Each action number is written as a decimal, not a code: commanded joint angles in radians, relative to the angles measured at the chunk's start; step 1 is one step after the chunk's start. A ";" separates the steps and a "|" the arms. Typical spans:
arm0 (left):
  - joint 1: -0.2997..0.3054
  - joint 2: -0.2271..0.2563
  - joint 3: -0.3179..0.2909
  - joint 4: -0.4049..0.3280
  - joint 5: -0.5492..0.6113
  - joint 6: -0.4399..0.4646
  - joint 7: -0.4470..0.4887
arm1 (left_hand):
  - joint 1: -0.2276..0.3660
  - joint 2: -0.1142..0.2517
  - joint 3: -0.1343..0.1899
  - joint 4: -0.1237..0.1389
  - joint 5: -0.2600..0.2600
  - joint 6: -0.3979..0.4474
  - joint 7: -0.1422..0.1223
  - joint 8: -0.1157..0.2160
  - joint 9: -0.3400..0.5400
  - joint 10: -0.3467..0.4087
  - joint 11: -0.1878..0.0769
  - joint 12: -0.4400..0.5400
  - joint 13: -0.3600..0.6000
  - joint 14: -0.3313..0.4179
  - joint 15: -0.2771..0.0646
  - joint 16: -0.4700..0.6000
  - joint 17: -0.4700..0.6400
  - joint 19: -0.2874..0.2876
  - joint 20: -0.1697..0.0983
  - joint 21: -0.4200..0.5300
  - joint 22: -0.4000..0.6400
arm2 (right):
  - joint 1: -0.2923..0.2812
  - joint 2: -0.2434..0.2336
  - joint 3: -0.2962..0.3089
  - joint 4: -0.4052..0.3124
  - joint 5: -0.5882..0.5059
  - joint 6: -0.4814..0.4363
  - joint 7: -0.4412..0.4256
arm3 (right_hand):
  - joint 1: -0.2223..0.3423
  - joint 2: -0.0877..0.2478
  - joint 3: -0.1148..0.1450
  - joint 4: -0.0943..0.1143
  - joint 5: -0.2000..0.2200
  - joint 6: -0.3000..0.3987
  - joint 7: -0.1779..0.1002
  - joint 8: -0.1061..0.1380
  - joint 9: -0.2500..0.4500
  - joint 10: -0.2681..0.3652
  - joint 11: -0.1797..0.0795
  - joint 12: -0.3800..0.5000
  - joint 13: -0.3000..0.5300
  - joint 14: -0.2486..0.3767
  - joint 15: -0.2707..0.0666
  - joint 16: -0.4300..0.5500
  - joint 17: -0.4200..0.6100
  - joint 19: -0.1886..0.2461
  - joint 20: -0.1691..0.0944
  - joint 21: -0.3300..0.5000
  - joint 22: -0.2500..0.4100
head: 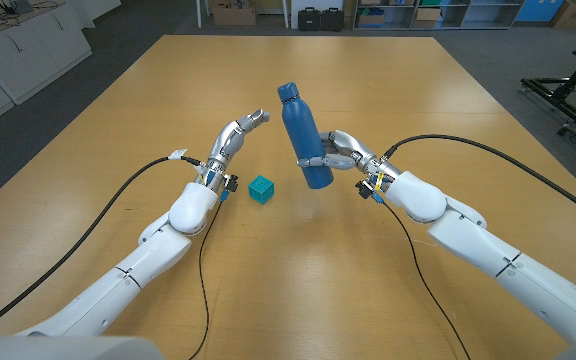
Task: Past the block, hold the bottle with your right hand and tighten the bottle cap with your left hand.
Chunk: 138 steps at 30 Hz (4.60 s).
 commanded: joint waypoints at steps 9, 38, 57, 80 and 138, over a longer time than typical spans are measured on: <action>-0.038 -0.003 0.013 0.007 0.007 0.009 -0.024 | -0.008 0.003 -0.007 0.004 -0.002 0.009 -0.003 -0.002 0.002 0.008 -0.001 0.002 0.004 0.009 -0.067 0.001 0.004 0.009 0.003 0.005 0.004 | 0.039 0.008 -0.041 0.020 -0.016 -0.051 0.018 | 0.192 0.199 0.212 0.028 0.004 0.267 -0.235 0.009 0.002 0.279 -0.266 -0.004 0.005 0.167 -0.254 0.003 0.006 -0.009 -0.131 0.016 -0.002; -0.094 -0.034 0.040 0.061 0.002 0.041 -0.043 | -0.001 0.010 -0.007 0.001 -0.001 0.014 -0.007 -0.002 0.003 0.014 -0.009 0.001 0.005 0.013 -0.071 0.001 0.003 0.002 0.016 0.001 0.004 | 0.037 -0.018 -0.049 -0.050 -0.040 0.017 0.057 | 0.189 0.197 0.218 0.028 0.004 0.268 -0.235 0.007 0.003 0.283 -0.267 -0.011 0.008 0.170 -0.254 0.001 0.013 -0.016 -0.131 0.034 -0.013; -0.089 -0.044 0.040 0.066 -0.009 0.048 -0.037 | 0.007 0.014 -0.004 -0.001 -0.001 0.018 -0.007 -0.001 0.003 0.018 -0.010 0.000 0.005 0.017 -0.071 0.001 0.003 0.005 0.019 0.002 0.004 | -0.009 -0.034 -0.004 -0.065 -0.008 0.057 0.049 | 0.188 0.196 0.223 0.027 0.004 0.267 -0.238 0.005 0.003 0.286 -0.266 -0.015 0.012 0.172 -0.255 -0.001 0.017 -0.019 -0.133 0.045 -0.021; -0.019 -0.019 0.009 0.021 -0.002 -0.007 -0.001 | 0.007 0.014 -0.006 -0.001 -0.003 0.018 -0.009 -0.003 0.003 0.017 -0.007 -0.002 0.005 0.017 -0.068 0.000 0.003 0.006 0.023 0.002 0.005 | 0.065 0.023 -0.044 0.070 0.007 -0.010 0.056 | 0.185 0.193 0.226 0.028 0.004 0.268 -0.236 0.003 0.003 0.286 -0.267 -0.020 0.016 0.173 -0.253 -0.003 0.022 -0.021 -0.134 0.058 -0.029; -0.066 -0.030 0.041 0.049 -0.014 0.041 -0.046 | 0.012 0.019 -0.006 0.000 -0.005 0.022 -0.007 -0.005 0.004 0.022 -0.010 -0.004 0.006 0.020 -0.067 -0.001 0.003 0.008 0.026 0.002 0.005 | -0.027 -0.040 0.004 -0.070 -0.008 0.053 0.044 | 0.179 0.188 0.241 0.027 0.004 0.271 -0.240 -0.001 0.006 0.291 -0.268 -0.036 0.026 0.176 -0.254 -0.010 0.038 -0.034 -0.136 0.095 -0.056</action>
